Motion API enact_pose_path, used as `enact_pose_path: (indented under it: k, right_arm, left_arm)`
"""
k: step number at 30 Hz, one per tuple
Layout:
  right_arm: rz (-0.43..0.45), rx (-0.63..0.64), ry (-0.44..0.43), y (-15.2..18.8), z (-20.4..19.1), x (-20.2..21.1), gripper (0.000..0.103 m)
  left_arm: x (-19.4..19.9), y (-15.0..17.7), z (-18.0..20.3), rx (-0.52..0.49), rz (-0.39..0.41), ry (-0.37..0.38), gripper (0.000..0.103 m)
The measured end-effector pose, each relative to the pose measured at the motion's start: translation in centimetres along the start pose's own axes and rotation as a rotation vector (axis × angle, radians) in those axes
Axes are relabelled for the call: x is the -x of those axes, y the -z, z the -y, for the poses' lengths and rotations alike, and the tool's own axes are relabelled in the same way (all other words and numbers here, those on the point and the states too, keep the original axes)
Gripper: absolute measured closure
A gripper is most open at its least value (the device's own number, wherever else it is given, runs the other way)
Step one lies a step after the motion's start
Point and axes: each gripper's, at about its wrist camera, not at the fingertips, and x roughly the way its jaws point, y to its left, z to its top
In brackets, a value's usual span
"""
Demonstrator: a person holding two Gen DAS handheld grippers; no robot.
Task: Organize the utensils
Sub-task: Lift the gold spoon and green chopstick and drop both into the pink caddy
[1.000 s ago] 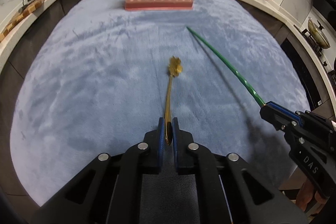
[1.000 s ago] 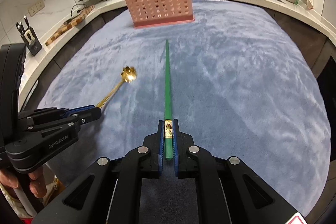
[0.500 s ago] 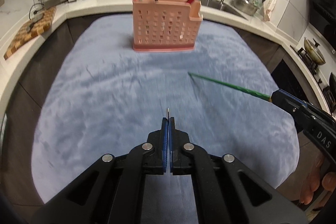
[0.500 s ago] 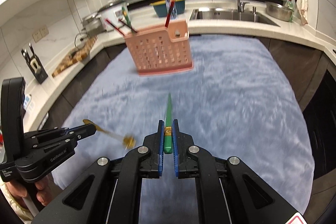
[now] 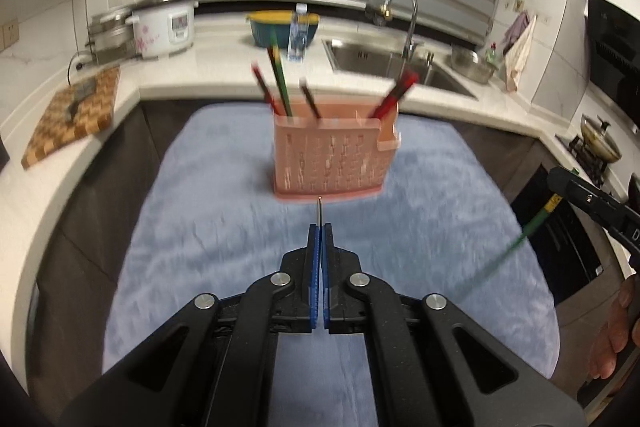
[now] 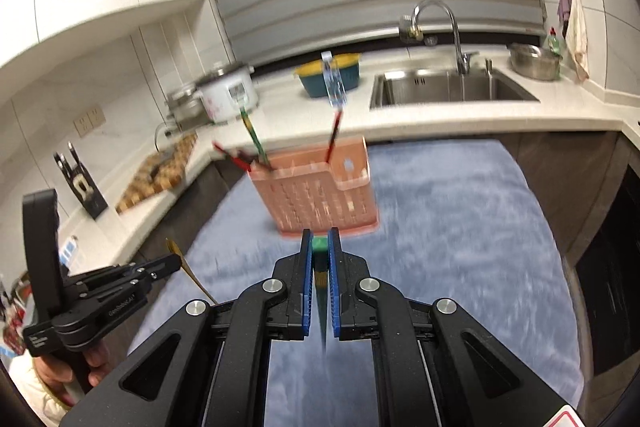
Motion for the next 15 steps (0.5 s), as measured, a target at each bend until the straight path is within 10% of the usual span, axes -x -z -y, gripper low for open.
enact_pose_path:
  k: [15]
  right_arm:
    - [0.208,0.008,-0.041,-11.6,-1.7,-2.0,0.096]
  left_arm:
    - [-0.3,-13.5,-1.1,-0.025,0.205,-0.020,0.102]
